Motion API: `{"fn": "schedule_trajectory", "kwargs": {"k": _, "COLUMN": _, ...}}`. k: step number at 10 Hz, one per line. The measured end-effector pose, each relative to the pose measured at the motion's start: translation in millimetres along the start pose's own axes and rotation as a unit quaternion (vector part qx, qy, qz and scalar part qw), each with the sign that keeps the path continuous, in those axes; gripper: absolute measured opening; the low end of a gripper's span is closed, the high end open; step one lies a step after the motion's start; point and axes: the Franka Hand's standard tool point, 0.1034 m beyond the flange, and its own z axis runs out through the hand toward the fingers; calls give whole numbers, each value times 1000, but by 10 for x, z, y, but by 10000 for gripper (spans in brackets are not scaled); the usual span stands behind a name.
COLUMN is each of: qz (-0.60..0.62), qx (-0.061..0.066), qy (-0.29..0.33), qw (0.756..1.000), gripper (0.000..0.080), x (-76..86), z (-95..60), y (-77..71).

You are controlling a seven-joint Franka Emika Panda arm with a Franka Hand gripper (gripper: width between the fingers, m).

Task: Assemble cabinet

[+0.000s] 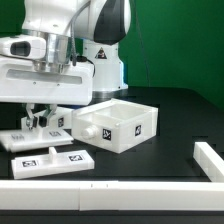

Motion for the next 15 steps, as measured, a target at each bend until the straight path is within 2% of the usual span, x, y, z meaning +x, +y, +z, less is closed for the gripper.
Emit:
{"fn": "schedule_trajectory", "kwargs": {"k": 1, "qz": 6, "qx": 10, "qy": -9, "qw": 1000, "gripper": 140, "x": -3, "z": -8, "y": -23}}
{"fn": "schedule_trajectory", "kwargs": {"k": 2, "qz": 12, "qx": 24, "qy": -18, "qw": 999, "gripper": 339, "x": 72, "z": -105, "y": -38}}
{"fn": "schedule_trajectory", "kwargs": {"k": 3, "qz": 11, "qx": 25, "qy": -13, "qw": 1000, "gripper": 476, "x": 169, "z": -210, "y": -54}}
{"fn": "schedule_trajectory", "kwargs": {"k": 4, "qz": 18, "qx": 36, "qy": -18, "qw": 999, "gripper": 658, "x": 254, "z": -329, "y": -140}}
{"fn": "schedule_trajectory", "kwargs": {"k": 5, "qz": 18, "qx": 43, "qy": -15, "qw": 999, "gripper": 658, "x": 385, "z": -515, "y": -228}}
{"fn": "schedule_trajectory", "kwargs": {"k": 6, "qz": -1, "qx": 36, "qy": -1, "qw": 999, "gripper": 755, "x": 470, "z": -610, "y": -369}}
{"fn": "schedule_trajectory", "kwargs": {"k": 7, "qz": -13, "qx": 37, "qy": 2, "qw": 999, "gripper": 755, "x": 438, "z": -607, "y": -474}}
{"fn": "schedule_trajectory", "kwargs": {"k": 9, "qz": -10, "qx": 37, "qy": 1, "qw": 999, "gripper": 797, "x": 434, "z": -597, "y": -441}}
{"fn": "schedule_trajectory", "kwargs": {"k": 10, "qz": -2, "qx": 39, "qy": 0, "qw": 999, "gripper": 797, "x": 441, "z": -597, "y": -496}}
{"fn": "schedule_trajectory", "kwargs": {"k": 12, "qz": -4, "qx": 53, "qy": -4, "qw": 999, "gripper": 796, "x": 523, "z": -658, "y": -879}}
{"fn": "schedule_trajectory", "kwargs": {"k": 14, "qz": -7, "qx": 53, "qy": 15, "qw": 998, "gripper": 796, "x": 630, "z": -772, "y": -1215}}
{"fn": "schedule_trajectory", "kwargs": {"k": 15, "qz": -10, "qx": 53, "qy": 14, "qw": 998, "gripper": 796, "x": 617, "z": -761, "y": -1192}}
